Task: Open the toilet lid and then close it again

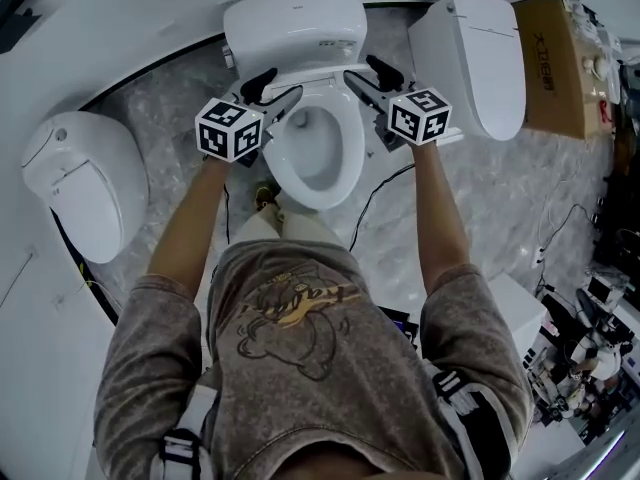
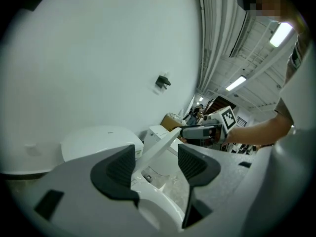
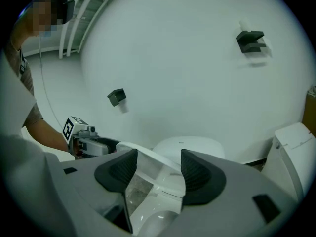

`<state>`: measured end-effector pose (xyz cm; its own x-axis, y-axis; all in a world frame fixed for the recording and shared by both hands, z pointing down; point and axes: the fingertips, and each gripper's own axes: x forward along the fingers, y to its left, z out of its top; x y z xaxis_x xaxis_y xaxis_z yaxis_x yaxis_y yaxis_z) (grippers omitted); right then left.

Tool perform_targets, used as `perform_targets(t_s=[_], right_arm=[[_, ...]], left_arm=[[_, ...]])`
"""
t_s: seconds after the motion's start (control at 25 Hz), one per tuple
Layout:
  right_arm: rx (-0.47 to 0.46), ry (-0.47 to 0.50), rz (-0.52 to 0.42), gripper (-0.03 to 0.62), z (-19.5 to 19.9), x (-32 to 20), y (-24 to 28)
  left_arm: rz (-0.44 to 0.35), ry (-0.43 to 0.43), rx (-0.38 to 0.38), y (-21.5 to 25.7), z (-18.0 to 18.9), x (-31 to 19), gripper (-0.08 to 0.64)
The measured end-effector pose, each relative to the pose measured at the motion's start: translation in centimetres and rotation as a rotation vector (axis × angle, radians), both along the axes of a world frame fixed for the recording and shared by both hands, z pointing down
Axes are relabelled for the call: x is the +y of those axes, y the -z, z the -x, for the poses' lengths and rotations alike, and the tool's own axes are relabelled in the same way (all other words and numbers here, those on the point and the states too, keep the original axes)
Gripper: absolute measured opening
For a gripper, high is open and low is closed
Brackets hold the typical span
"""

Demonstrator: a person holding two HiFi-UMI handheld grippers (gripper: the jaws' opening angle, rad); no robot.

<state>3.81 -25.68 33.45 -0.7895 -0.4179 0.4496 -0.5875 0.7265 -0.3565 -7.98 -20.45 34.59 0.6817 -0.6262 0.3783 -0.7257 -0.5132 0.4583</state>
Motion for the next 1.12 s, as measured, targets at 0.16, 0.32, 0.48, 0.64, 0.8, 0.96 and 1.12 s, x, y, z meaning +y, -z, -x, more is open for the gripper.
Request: perform_targets(t_s=[0.16, 0.32, 0.48, 0.64, 0.8, 0.96, 1.12], right_arm=[[0.028, -0.013, -0.024, 0.275, -1.4, 3.5, -0.1], [0.052, -0.022, -0.032, 0.275, -2.6, 8.0, -0.8], [0.079, 0.003, -0.023, 0.275, -4.2, 13.0, -1.6], [0.108, 0.017, 0.011, 0.275, -6.5, 17.3, -3.6], [0.047, -0.033, 0.098, 0.273, -8.4, 20.7, -6.1], [0.032, -0.075, 0.161, 0.273, -9.7, 24.0, -9.0], [0.06, -0.095, 0.201, 0.27, -10.4, 26.9, -11.7]], left_arm=[[0.01, -0.024, 0.013, -0.2, -1.1, 3.0, 0.267], [0.031, -0.072, 0.028, -0.9, -2.1, 7.1, 0.267], [0.076, -0.122, 0.031, -1.7, -3.7, 11.6, 0.267], [0.128, -0.134, 0.009, -3.5, -5.8, 15.2, 0.262], [0.163, -0.155, -0.036, -6.1, -7.4, 18.4, 0.249], [0.198, -0.183, -0.083, -8.8, -8.8, 21.3, 0.249], [0.263, -0.179, -0.084, -11.3, -9.6, 23.4, 0.241]])
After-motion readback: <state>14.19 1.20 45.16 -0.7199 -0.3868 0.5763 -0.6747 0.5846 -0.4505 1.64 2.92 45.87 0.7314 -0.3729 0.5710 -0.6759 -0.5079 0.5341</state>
